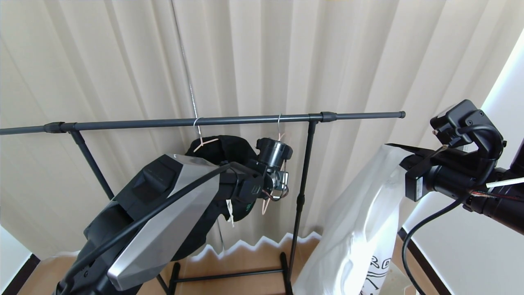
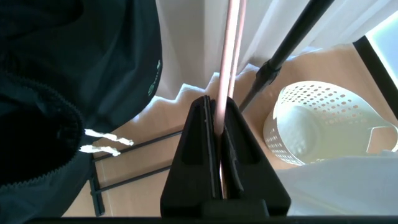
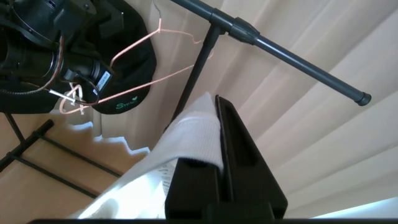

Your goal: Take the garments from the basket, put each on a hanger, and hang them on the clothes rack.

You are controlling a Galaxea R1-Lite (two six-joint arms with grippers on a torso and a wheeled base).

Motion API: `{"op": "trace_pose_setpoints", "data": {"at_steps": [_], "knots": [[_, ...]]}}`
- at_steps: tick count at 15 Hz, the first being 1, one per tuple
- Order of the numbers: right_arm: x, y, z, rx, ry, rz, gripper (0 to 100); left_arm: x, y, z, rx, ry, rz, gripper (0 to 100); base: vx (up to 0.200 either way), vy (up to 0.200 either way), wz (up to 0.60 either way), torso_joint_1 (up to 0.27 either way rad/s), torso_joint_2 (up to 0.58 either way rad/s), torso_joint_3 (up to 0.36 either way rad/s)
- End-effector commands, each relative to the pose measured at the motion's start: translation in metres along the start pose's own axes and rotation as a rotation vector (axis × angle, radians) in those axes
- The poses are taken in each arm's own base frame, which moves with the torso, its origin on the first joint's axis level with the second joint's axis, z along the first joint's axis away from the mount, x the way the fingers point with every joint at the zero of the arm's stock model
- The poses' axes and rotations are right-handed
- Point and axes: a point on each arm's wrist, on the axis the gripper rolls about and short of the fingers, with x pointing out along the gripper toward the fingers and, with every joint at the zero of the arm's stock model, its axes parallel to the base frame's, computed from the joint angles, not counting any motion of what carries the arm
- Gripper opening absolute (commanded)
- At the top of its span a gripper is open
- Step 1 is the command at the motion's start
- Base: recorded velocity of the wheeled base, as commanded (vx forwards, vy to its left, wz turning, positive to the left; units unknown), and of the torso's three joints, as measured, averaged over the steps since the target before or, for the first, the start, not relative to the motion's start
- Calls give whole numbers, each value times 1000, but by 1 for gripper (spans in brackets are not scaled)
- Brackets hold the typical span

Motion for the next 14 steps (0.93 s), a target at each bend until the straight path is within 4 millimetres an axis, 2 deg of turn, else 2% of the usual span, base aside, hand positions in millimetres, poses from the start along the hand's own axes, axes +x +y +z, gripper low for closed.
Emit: {"op": "trace_pose_setpoints", "data": {"at_steps": [1, 14], "knots": [[0, 0, 0, 0, 1, 1, 0, -1, 1, 4, -7, -11, 3, 0, 0, 0, 0, 0, 0, 0], [1, 0, -1, 0, 2, 1, 0, -17, 5, 18, -28, -44, 28, 0, 0, 0, 0, 0, 0, 0]]}}
